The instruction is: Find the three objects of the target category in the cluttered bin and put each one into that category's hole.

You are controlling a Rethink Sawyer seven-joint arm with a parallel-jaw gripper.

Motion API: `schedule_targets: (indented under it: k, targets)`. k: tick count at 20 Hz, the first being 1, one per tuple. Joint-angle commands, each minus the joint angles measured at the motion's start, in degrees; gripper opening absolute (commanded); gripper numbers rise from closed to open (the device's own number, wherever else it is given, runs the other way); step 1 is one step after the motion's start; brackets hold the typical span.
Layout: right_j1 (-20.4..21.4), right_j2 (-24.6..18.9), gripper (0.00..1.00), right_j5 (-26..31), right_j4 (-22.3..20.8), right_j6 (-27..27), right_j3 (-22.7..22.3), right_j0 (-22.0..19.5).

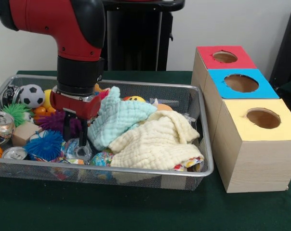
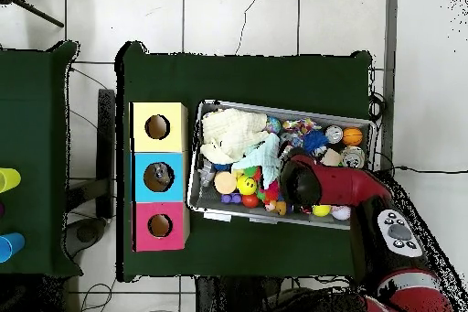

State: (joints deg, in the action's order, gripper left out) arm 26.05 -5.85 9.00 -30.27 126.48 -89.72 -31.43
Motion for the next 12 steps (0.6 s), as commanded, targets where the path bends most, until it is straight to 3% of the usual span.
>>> schedule_targets:
  k: [1,2,12]
  targets:
    - [-1.2,-4.5,0.00,9.4,1.8,-2.4,2.5,-0.6]
    - [-1.3,-3.2,1.00,10.2,3.6,0.2,2.8,0.3]
    - [-1.8,-3.2,1.00,11.1,4.7,-0.1,3.4,0.1]
